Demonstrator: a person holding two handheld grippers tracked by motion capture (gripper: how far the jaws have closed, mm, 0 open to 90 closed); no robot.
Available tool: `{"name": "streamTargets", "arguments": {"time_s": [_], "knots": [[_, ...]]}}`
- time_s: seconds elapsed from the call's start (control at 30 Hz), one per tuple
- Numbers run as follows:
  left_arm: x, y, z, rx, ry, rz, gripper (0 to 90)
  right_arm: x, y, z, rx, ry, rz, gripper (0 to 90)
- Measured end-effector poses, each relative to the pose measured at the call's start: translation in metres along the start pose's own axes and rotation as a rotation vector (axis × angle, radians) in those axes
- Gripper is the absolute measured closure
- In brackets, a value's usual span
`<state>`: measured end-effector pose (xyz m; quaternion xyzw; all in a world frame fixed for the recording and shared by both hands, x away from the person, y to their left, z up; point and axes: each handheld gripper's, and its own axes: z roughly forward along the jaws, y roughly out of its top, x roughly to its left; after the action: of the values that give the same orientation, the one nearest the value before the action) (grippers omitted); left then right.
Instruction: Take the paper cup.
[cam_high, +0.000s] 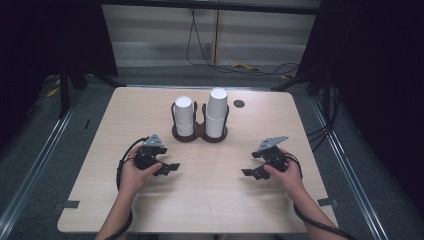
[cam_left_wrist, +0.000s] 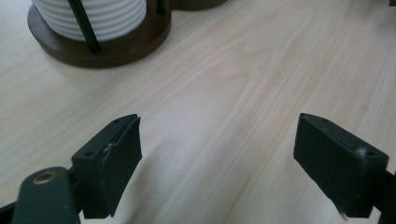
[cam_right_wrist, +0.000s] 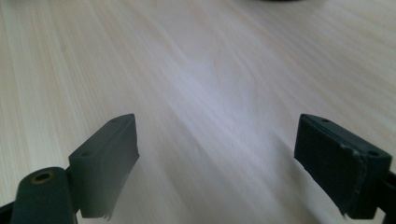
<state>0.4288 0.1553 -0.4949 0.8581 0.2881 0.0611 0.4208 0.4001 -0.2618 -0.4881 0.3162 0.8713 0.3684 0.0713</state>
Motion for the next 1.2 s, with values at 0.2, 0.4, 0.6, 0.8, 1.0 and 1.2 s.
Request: {"name": "streamTargets", "arguments": {"time_s": [0.2, 0.4, 0.6, 0.8, 1.0, 1.2], "knots": [[0.01, 0.019, -0.002, -0.007, 0.022, 0.016, 15.1, 0.006, 0.022, 0.013, -0.028, 0.011, -0.012, 13.1], [0.024, 0.05, -0.017, -0.014, 0.01, 0.003, 15.1, 0.023, 0.045, 0.043, -0.022, 0.058, -0.058, 13.4], [0.034, 0.081, -0.028, 0.009, 0.049, 0.023, 15.1, 0.036, 0.06, 0.066, -0.036, 0.09, -0.082, 13.5], [0.041, 0.109, -0.03, 0.012, 0.046, 0.04, 15.3, 0.038, 0.072, 0.076, -0.063, 0.085, -0.092, 13.8], [0.044, 0.121, -0.028, 0.014, 0.052, 0.049, 15.2, 0.042, 0.08, 0.084, -0.059, 0.096, -0.11, 13.8], [0.053, 0.135, -0.021, 0.032, 0.058, 0.055, 15.4, 0.043, 0.086, 0.099, -0.056, 0.113, -0.125, 13.7]]}}
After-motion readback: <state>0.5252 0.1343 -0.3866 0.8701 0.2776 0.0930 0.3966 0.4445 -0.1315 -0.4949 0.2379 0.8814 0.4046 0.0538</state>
